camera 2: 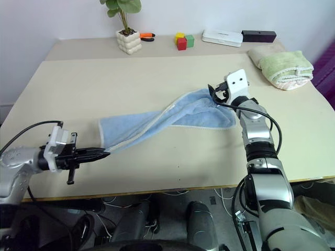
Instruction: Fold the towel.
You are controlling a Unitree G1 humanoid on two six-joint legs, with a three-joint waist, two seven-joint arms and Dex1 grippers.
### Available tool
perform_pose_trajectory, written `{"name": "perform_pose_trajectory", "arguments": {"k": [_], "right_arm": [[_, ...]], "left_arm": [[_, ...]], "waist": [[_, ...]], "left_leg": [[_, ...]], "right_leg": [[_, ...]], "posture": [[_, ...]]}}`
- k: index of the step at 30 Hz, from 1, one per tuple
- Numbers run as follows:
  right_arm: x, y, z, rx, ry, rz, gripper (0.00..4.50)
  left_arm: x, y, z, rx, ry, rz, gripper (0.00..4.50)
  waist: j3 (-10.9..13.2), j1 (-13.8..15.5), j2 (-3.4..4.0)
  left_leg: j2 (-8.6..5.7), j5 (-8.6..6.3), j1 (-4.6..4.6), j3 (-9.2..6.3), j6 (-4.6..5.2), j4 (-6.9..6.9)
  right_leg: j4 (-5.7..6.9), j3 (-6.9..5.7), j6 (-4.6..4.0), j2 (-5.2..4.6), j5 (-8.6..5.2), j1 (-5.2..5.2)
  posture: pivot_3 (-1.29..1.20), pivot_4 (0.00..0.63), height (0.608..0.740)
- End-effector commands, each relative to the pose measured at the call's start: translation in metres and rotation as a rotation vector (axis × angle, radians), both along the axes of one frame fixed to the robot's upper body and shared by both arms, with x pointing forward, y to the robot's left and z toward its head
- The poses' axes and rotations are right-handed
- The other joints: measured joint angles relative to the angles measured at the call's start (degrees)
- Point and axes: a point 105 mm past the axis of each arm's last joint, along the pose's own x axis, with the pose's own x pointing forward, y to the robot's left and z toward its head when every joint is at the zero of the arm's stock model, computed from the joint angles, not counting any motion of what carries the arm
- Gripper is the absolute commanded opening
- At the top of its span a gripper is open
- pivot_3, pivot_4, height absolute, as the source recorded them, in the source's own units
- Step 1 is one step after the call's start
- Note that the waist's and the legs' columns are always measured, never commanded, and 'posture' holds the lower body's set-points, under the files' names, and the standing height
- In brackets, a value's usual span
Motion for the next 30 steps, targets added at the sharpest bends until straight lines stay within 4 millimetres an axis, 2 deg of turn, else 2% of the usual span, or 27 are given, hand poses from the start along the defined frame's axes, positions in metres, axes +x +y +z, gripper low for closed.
{"name": "perform_pose_trajectory", "arguments": {"k": [1, 3, 7, 10, 14, 17, 19, 22, 24, 25, 28, 30], "right_arm": [[0.009, -0.002, -0.001, -0.052, 0.055, 0.013, 4.50], [0.014, -0.005, -0.009, -0.021, 0.120, -0.022, 4.50], [0.016, -0.010, -0.011, 0.100, 0.168, -0.040, 4.50], [0.014, -0.021, -0.025, 0.184, 0.266, -0.090, 4.50], [0.009, -0.023, -0.038, 0.302, 0.392, -0.079, 4.50], [-0.001, -0.021, -0.060, 0.271, 0.520, -0.046, 3.71], [-0.007, -0.019, -0.068, 0.268, 0.565, -0.028, 2.76], [-0.015, -0.017, -0.059, 0.258, 0.575, 0.036, 1.23], [-0.028, -0.016, -0.053, 0.217, 0.585, 0.103, 0.28], [-0.036, -0.016, -0.051, 0.194, 0.590, 0.133, 0.05], [-0.061, -0.018, -0.047, 0.137, 0.620, 0.198, 0.05], [-0.085, -0.019, -0.042, 0.069, 0.646, 0.271, 0.05]], "left_arm": [[-0.015, 0.005, 0.006, -0.004, -0.005, 0.027, 0.02], [-0.020, 0.008, 0.002, 0.005, -0.007, 0.062, 0.02], [-0.020, 0.007, 0.003, -0.021, -0.024, 0.108, 0.02], [-0.019, 0.007, 0.000, -0.014, -0.035, 0.125, 0.02], [-0.013, 0.005, 0.001, -0.010, -0.061, 0.126, 0.02], [-0.007, 0.001, 0.003, -0.008, -0.083, 0.114, 0.00], [-0.003, -0.001, 0.004, -0.005, -0.096, 0.102, 0.00], [0.004, -0.001, 0.007, 0.000, -0.109, 0.092, 0.00], [0.006, 0.000, 0.007, 0.003, -0.109, 0.090, 0.00], [0.006, 0.001, 0.007, 0.008, -0.109, 0.089, 0.00], [0.008, 0.004, 0.007, 0.016, -0.112, 0.088, 0.00], [0.010, 0.006, 0.008, 0.019, -0.113, 0.089, 0.00]], "waist": [[0.01, -0.16, 0.01], [0.02, -0.13, 0.03], [0.02, 0.25, 0.02], [0.01, 0.15, 0.03], [0.01, 0.07, 0.04], [-0.01, 0.15, 0.03], [-0.04, 0.16, 0.00], [-0.04, 0.19, 0.00], [-0.05, 0.30, 0.00], [-0.04, 0.52, 0.02], [-0.04, 0.65, 0.02], [-0.04, 0.77, 0.03]], "left_leg": [[0.00, 0.00, 0.00, 0.04, 0.00, 0.00], [0.00, 0.00, 0.00, 0.06, 0.00, 0.00], [0.00, 0.00, 0.00, 0.07, -0.02, 0.00], [0.00, 0.00, 0.00, 0.09, -0.02, 0.00], [0.01, 0.00, 0.01, 0.11, -0.02, -0.01], [0.01, 0.00, 0.02, 0.12, -0.02, -0.01], [0.01, -0.03, 0.03, 0.12, 0.03, -0.01], [0.02, -0.11, 0.05, 0.12, 0.15, -0.01], [0.02, -0.11, 0.05, 0.12, 0.15, -0.01], [0.02, -0.11, 0.05, 0.12, 0.15, -0.02], [0.01, -0.18, 0.04, 0.12, 0.25, -0.02], [0.01, -0.23, 0.04, 0.10, 0.30, -0.01]], "right_leg": [[-0.01, 0.05, 0.00, 0.00, 0.00, -0.01], [0.00, 0.08, -0.01, 0.00, 0.00, -0.04], [-0.01, 0.09, -0.01, 0.01, 0.00, -0.03], [-0.01, 0.12, 0.00, 0.01, 0.00, -0.03], [0.00, 0.12, 0.00, 0.01, 0.01, -0.04], [-0.01, 0.12, 0.00, 0.01, 0.01, -0.04], [-0.01, 0.13, 0.00, 0.01, 0.01, -0.02], [0.00, 0.12, 0.00, 0.02, 0.01, -0.01], [0.00, 0.12, 0.00, 0.01, 0.01, -0.01], [0.00, 0.12, 0.01, 0.00, 0.01, -0.01], [-0.02, 0.12, 0.01, -0.03, 0.01, -0.02], [-0.04, 0.11, 0.00, -0.05, 0.01, -0.02]], "posture": [[0.00, 0.150, 0.740], [0.00, 0.150, 0.740], [0.00, 0.150, 0.740], [0.00, 0.150, 0.740], [0.00, 0.150, 0.740], [0.00, 0.150, 0.740], [0.00, 0.150, 0.740], [0.00, 0.150, 0.740], [0.00, 0.150, 0.740], [0.00, 0.150, 0.740], [0.00, 0.150, 0.740], [0.00, 0.150, 0.740]]}}
